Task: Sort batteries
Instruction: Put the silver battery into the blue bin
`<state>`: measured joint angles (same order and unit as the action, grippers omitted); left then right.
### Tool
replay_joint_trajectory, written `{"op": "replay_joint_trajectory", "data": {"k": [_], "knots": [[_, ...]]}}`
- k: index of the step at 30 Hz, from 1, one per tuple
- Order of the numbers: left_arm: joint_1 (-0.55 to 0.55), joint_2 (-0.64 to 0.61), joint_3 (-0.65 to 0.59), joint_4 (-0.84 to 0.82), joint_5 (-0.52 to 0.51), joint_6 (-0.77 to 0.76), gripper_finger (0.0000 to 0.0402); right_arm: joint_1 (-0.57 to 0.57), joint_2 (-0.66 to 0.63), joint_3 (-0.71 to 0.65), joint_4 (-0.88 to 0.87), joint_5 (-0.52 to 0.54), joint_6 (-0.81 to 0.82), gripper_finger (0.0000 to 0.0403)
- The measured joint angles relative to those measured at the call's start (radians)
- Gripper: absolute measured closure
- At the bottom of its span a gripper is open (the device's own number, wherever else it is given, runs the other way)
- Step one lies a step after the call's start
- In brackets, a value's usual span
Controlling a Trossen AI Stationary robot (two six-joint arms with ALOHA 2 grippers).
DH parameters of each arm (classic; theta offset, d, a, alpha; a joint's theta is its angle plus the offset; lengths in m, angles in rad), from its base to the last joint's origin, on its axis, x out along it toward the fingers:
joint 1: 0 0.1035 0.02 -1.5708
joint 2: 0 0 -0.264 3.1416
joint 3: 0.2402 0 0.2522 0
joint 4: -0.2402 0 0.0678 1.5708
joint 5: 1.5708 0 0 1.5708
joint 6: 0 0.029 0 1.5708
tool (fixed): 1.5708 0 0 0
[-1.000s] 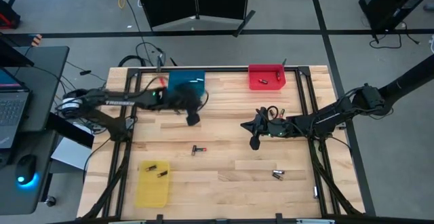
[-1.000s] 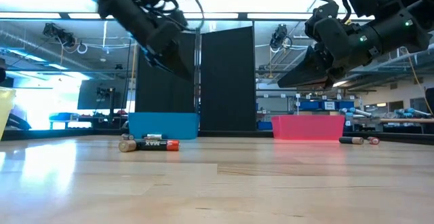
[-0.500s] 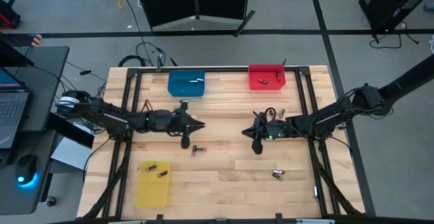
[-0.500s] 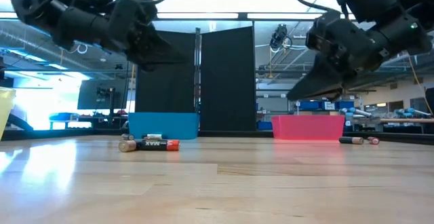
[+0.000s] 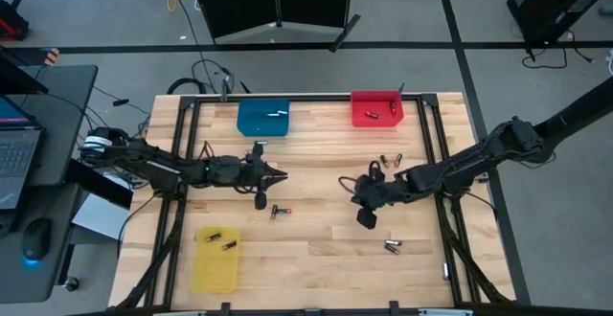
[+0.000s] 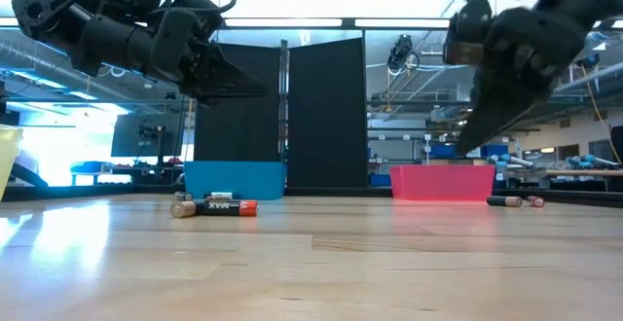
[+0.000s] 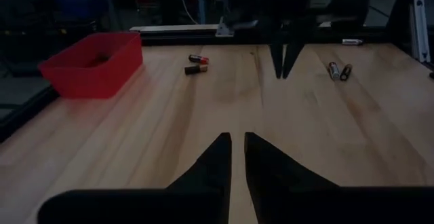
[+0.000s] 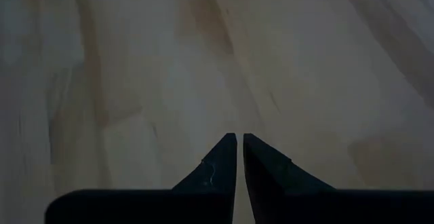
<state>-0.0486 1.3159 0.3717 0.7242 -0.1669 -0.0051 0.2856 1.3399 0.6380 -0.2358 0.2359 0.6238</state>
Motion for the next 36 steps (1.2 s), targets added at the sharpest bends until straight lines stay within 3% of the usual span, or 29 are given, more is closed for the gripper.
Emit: {"op": "replay_joint_trajectory", "data": {"k": [6,12,17,24,31,36], "knots": [[0.000,0.000,0.000,-0.003,0.000,0.004,0.0353,0.071,0.000,0.162,-0.303,-0.090,0.089,0.0364],[0.000,0.000,0.000,-0.005,0.000,0.056,0.0353,0.194,0.000,0.225,-0.554,-0.296,0.394,0.0364],[0.001,0.000,0.000,-0.005,0.000,0.095,0.0353,0.331,0.000,0.226,-0.597,-0.470,0.635,0.0364],[0.001,0.000,0.000,-0.005,0.000,0.156,0.0353,0.493,0.000,0.222,-0.605,-0.590,0.853,0.0366],[0.001,0.000,0.000,-0.004,0.000,0.159,0.0353,0.622,0.001,0.171,-0.584,-0.699,0.926,0.0392],[0.001,0.000,0.000,-0.003,0.001,0.158,0.0353,0.644,0.071,0.162,-0.563,-0.791,0.871,0.0392]]}}
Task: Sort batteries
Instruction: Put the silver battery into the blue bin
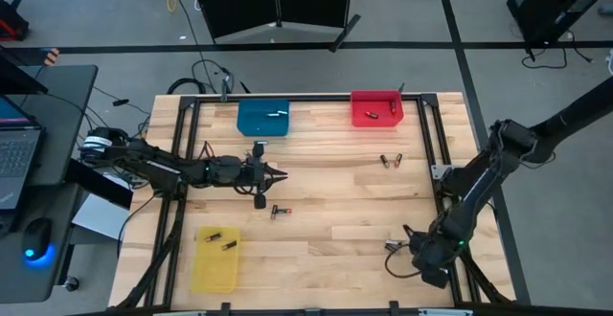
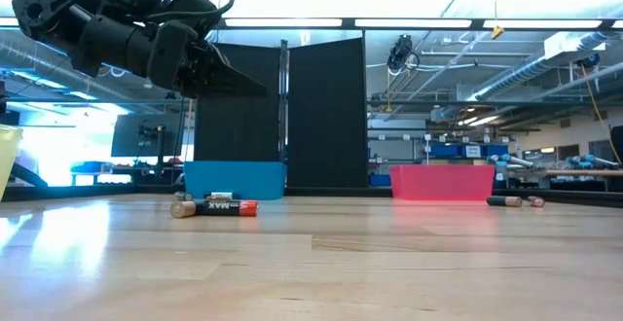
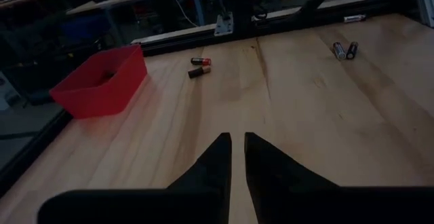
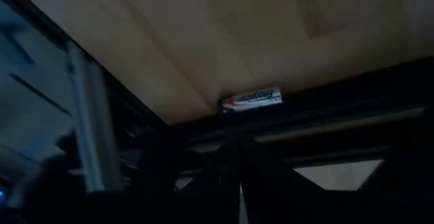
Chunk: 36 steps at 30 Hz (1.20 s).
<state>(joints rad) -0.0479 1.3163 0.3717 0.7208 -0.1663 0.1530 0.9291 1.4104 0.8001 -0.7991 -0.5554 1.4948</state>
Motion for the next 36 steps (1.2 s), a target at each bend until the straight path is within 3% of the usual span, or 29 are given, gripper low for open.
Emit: {"op": "replay_joint_trajectory", "data": {"k": [11,23,28,36], "knots": [[0.000,0.000,0.000,0.000,0.000,-0.026,0.0353,-0.001,0.222,0.000,0.073,-0.116,-0.253,0.0392],[0.000,0.000,0.000,-0.001,-0.006,-0.025,0.0353,0.008,0.290,0.000,0.073,-0.165,-0.376,0.0392],[0.000,0.000,0.000,-0.002,-0.020,-0.016,0.0353,0.013,0.290,0.001,0.070,-0.149,-0.363,0.0392],[0.000,0.000,0.000,-0.002,-0.022,-0.013,0.0353,-0.003,0.288,0.059,0.001,-0.013,-0.351,0.0392]]}}
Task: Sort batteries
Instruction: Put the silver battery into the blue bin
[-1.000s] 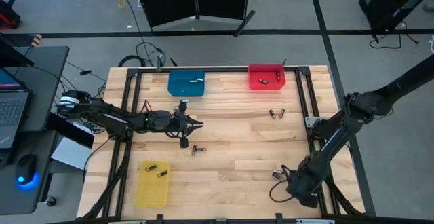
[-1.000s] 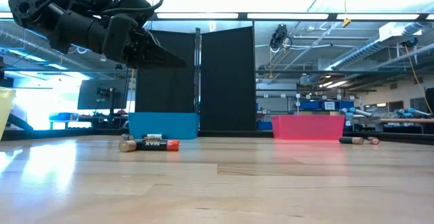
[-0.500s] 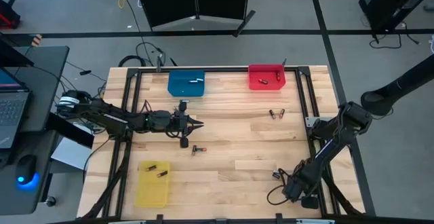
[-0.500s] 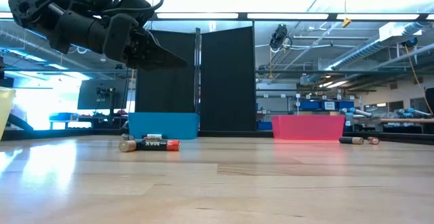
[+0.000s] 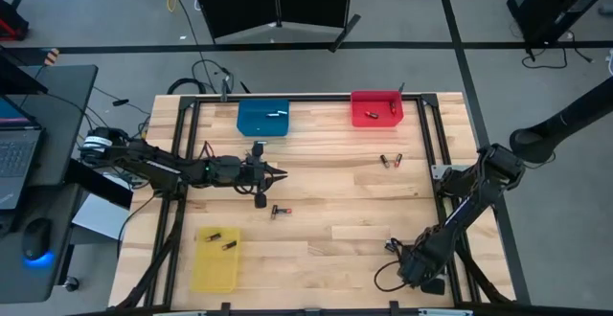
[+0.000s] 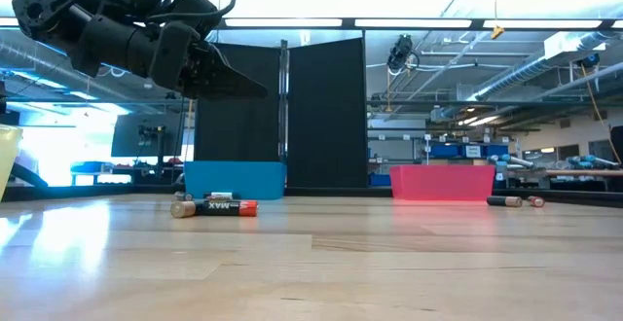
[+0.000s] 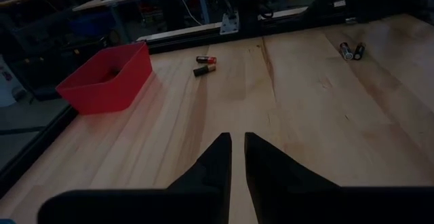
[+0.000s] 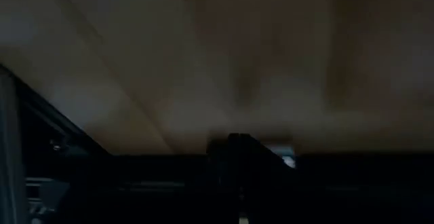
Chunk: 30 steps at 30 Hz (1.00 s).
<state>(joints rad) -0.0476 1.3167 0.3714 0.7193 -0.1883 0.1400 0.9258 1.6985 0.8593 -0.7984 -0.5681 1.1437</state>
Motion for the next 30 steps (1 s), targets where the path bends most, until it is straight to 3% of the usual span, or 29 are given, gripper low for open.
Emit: {"op": "replay_joint_trajectory", "data": {"k": [5,15,20,30], "knots": [[0.000,0.000,0.000,0.000,-0.003,0.002,0.0353,0.000,-0.020,0.039,-0.073,0.001,0.021,0.0391],[0.000,0.000,0.000,0.000,-0.003,0.002,0.0353,0.002,-0.039,0.037,-0.064,-0.013,0.344,0.0360],[0.000,0.000,0.000,-0.005,-0.003,0.002,0.0353,0.008,-0.036,0.013,-0.057,-0.069,0.390,0.0336],[0.000,0.000,0.000,-0.013,-0.004,0.008,0.0353,0.054,-0.036,-0.038,0.034,-0.084,0.343,0.0393]]}}
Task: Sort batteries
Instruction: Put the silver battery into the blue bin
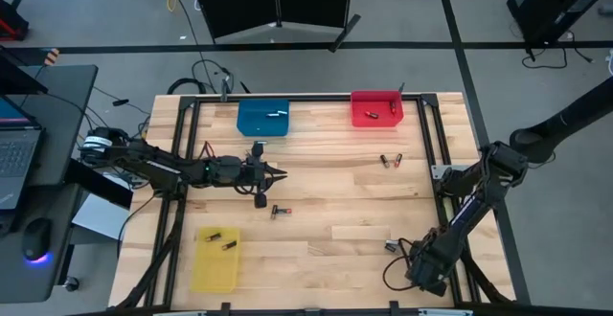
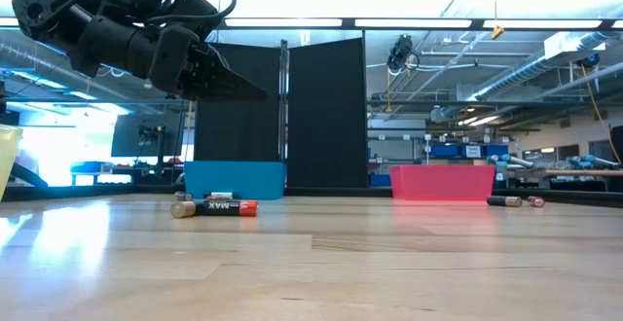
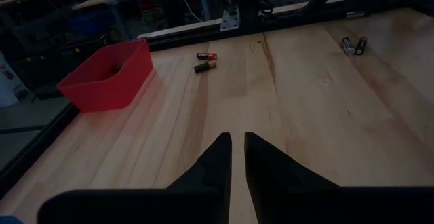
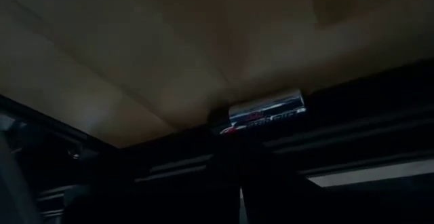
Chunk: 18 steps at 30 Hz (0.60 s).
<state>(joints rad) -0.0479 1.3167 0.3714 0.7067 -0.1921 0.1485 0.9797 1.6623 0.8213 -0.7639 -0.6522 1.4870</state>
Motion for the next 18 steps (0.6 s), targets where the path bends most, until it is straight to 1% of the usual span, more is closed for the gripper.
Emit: {"op": "replay_joint_trajectory", "data": {"k": [4,10,17,18], "knots": [[0.000,0.000,0.000,-0.006,0.000,0.000,0.0353,0.008,0.000,-0.018,0.010,-0.005,-0.002,0.0383],[0.000,0.000,0.000,-0.006,0.000,-0.002,0.0353,0.007,-0.003,-0.043,0.048,-0.007,-0.030,0.0396],[0.000,0.000,0.000,-0.006,0.000,-0.003,0.0353,-0.015,-0.005,-0.043,0.035,0.033,-0.035,0.0387],[0.000,0.000,0.000,-0.006,0.000,-0.003,0.0353,-0.019,-0.007,-0.043,0.031,0.058,-0.041,0.0388]]}}
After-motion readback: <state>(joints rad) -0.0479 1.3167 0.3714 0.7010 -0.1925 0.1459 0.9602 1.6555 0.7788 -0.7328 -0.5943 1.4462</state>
